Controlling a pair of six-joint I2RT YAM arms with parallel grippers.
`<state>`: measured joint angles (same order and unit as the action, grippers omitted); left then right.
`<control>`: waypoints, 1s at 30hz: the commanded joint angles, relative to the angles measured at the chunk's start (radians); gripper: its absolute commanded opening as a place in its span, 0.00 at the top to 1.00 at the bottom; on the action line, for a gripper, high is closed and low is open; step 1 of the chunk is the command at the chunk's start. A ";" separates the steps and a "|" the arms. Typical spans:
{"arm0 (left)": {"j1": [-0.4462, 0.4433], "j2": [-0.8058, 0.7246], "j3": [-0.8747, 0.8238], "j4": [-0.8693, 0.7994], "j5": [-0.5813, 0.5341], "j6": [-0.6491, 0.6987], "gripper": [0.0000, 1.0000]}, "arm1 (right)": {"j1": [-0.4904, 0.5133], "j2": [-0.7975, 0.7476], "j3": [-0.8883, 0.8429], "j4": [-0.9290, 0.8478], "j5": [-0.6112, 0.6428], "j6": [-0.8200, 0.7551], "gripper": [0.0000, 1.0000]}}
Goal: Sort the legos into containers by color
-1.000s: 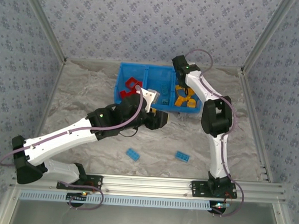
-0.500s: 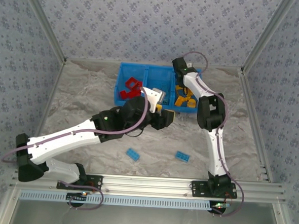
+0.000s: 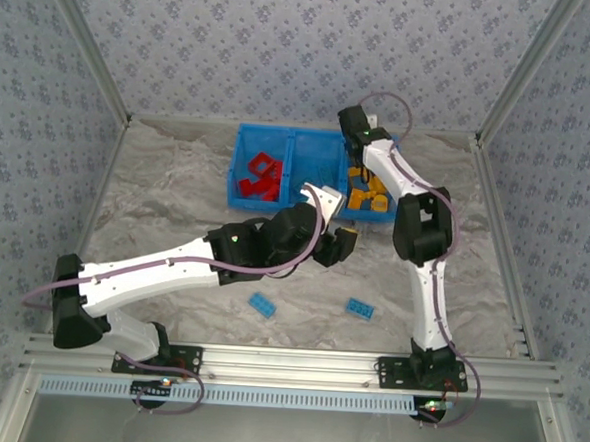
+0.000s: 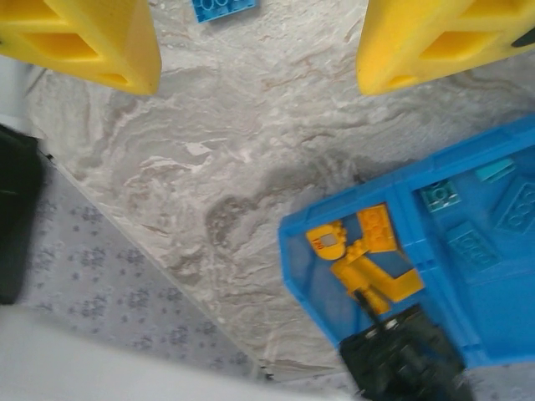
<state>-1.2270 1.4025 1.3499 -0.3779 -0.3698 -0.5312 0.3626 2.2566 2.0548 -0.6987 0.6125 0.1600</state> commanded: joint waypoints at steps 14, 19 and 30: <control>0.062 -0.178 -0.409 -0.460 0.009 -0.938 0.33 | 0.500 -1.102 -0.993 0.260 -0.405 0.056 0.36; 0.081 -0.172 -0.522 -0.375 0.060 -1.142 0.25 | 0.748 -1.361 -1.218 0.335 -0.511 0.106 0.34; 0.150 -0.035 -0.601 -0.201 0.226 -1.289 0.26 | 1.029 -1.429 -1.320 0.292 -0.380 0.239 0.33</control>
<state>-1.0805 1.3296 0.7383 -0.6170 -0.2073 -1.7660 1.3655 0.8238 0.7448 -0.4171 0.1810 0.3515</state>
